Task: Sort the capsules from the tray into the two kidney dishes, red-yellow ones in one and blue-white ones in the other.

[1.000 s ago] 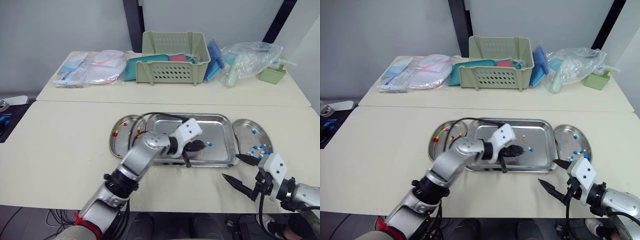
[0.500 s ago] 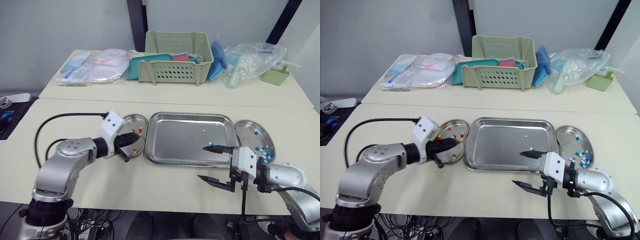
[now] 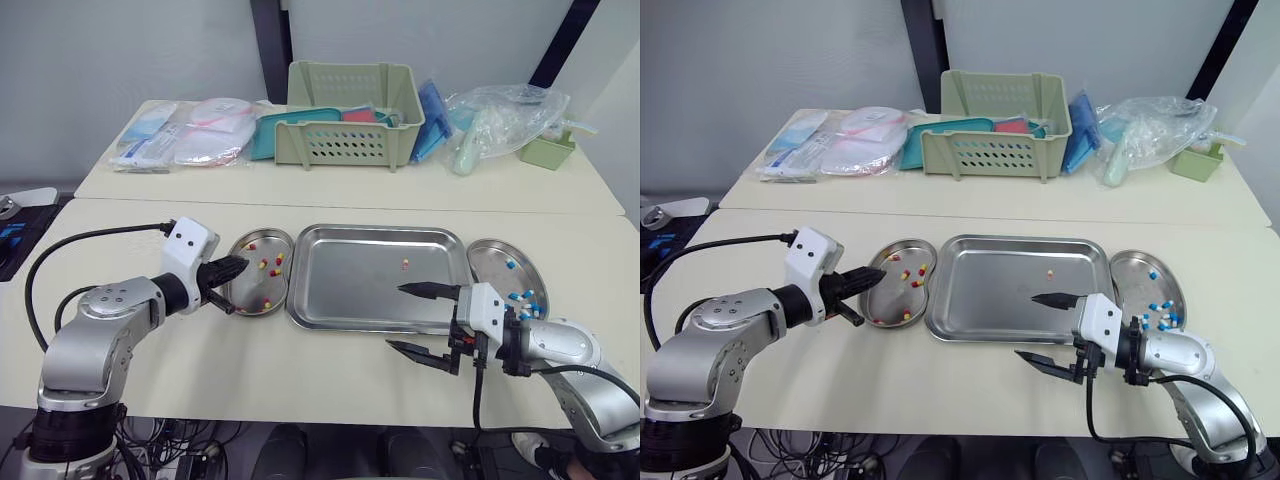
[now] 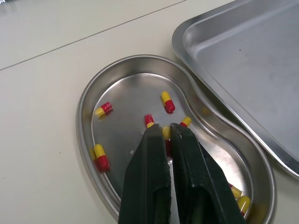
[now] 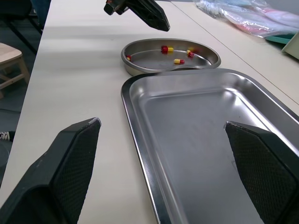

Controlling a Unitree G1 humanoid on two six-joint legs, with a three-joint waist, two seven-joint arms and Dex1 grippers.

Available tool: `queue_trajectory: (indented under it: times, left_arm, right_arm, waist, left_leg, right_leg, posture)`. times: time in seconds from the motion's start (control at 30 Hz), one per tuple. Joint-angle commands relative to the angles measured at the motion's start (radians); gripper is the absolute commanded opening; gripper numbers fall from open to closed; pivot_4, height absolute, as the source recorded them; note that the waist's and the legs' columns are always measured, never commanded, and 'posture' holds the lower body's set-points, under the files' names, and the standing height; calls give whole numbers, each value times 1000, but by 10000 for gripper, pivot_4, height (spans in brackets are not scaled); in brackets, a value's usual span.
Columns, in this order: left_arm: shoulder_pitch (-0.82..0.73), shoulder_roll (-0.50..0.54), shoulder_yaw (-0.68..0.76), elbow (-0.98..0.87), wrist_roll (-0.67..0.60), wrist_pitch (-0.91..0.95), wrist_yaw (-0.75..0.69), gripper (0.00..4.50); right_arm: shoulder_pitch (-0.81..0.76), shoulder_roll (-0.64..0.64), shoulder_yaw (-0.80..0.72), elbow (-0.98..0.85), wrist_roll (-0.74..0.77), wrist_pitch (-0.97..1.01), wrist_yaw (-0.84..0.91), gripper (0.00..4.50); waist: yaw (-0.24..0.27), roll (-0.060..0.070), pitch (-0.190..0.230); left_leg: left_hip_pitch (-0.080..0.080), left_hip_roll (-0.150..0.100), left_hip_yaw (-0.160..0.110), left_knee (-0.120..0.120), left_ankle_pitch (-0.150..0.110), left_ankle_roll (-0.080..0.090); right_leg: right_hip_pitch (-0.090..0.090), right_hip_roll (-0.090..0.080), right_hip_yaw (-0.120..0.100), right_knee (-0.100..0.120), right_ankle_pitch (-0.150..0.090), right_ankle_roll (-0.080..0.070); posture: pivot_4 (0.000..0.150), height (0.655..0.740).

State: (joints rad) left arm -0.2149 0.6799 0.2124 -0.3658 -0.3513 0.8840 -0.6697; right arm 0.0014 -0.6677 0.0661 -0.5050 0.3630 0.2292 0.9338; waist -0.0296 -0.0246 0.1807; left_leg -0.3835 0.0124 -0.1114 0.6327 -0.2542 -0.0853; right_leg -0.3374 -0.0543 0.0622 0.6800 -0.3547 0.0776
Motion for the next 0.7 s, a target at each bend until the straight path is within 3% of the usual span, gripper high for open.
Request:
queue_trajectory:
  times: [0.03,0.4,0.7]
  left_arm:
    - [-14,17,24,15,-15,-34,-4,7907]
    - [-36,43,10,34,-25,-101,-23,44282]
    - [-18,84,1,53,-40,-160,-85,44282]
  right_arm:
    - [5,6,12,-44,1,-1,-14,45000]
    - [4,21,28,-27,-7,-17,-31,45000]
    - [-2,22,17,-8,-15,-22,-30,45000]
  waist:
    - [0,0,0]
    - [-1,0,0]
    - [-1,0,0]
  left_leg:
    - [0,0,0,0,0,0]
    - [0,0,0,0,0,0]
    - [0,0,0,0,0,0]
  right_leg:
    - [0,0,0,0,0,0]
    - [0,0,0,0,0,0]
    - [0,0,0,0,0,0]
  posture:
    - [1500,7400]
    - [1500,7400]
    - [1500,7400]
